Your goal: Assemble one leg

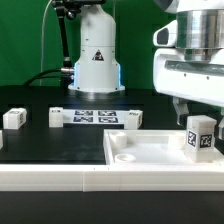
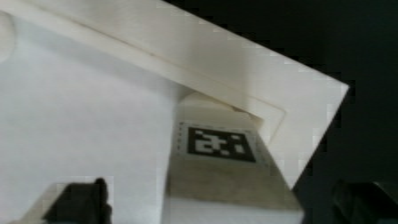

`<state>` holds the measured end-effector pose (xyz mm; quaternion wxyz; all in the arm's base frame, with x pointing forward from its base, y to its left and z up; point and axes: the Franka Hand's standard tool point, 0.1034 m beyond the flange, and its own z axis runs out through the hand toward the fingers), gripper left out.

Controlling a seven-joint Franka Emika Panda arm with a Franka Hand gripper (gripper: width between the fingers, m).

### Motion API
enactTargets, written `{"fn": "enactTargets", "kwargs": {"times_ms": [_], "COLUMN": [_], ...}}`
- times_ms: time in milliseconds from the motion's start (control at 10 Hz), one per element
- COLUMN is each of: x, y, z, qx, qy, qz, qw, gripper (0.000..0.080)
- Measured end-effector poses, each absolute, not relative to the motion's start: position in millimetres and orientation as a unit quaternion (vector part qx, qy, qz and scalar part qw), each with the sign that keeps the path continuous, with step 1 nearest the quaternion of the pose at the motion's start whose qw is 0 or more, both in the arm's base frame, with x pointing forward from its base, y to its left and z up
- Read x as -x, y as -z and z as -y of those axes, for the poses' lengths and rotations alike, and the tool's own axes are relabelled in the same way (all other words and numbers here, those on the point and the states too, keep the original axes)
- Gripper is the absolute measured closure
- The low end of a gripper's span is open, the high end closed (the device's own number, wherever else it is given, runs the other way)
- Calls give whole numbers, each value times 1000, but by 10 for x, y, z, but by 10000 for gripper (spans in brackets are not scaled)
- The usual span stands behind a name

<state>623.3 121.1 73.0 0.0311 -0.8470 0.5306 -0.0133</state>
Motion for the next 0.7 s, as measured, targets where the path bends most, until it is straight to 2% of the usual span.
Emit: {"fn": "enactTargets", "kwargs": {"times_ms": [200,700], "x": [-6220,-6222], "y": [-733,-738], "z": [-1236,-1233], "qx": [901,977], "qy": [12,17], "qz": [-433,-211], "qw": [27,20], "gripper": [151,150]}}
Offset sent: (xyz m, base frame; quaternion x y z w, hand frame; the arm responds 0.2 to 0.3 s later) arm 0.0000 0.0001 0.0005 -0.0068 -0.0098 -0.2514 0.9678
